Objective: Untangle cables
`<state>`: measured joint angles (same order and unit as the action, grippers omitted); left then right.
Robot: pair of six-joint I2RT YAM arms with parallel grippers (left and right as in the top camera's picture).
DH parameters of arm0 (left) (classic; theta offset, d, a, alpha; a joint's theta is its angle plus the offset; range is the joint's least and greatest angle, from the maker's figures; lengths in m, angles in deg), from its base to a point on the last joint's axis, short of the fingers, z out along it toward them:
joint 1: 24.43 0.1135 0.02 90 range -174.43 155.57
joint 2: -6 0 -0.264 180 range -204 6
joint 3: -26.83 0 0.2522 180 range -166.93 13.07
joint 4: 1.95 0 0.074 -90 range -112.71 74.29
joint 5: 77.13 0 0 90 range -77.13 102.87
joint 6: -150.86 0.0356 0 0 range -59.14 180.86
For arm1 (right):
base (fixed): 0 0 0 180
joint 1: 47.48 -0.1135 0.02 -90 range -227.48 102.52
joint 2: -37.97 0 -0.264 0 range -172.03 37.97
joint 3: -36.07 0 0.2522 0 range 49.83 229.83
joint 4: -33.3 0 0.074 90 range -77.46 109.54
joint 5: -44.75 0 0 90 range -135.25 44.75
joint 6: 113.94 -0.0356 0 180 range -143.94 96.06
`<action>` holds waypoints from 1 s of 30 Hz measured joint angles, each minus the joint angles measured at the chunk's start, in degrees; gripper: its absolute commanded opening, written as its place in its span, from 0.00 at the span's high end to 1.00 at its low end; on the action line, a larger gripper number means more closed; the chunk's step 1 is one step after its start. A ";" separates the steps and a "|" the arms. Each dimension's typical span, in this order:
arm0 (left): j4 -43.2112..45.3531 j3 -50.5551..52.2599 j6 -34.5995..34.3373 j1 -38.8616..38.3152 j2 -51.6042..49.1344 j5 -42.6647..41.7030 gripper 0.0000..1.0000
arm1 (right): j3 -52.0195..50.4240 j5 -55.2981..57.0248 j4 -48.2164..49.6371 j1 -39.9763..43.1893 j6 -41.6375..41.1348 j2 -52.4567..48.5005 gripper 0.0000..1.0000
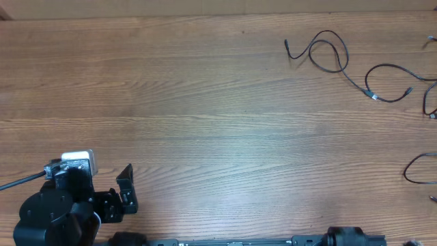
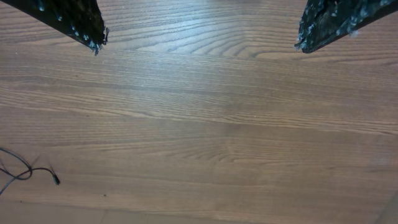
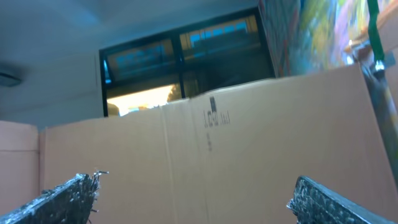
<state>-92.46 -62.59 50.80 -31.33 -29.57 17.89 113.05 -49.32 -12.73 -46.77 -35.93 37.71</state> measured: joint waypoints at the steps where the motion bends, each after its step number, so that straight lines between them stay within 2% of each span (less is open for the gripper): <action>1: 0.00 0.00 0.00 0.00 0.00 0.00 0.00 | 0.00 0.04 0.26 0.15 0.02 0.00 0.00; 11: 0.00 0.00 0.00 0.00 0.00 0.00 0.01 | -5.62 0.13 9.22 1.88 0.02 0.00 0.00; 18: 0.00 0.00 0.00 0.00 0.00 0.00 0.00 | -20.04 0.55 12.11 1.88 -0.02 -0.02 0.00; 30: 0.00 0.00 0.00 0.00 0.00 0.00 0.00 | -46.29 1.55 26.01 1.88 0.00 -0.11 0.00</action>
<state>-92.46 -62.59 50.80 -31.33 -29.57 17.89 66.76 -47.77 13.28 -44.89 -35.93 37.60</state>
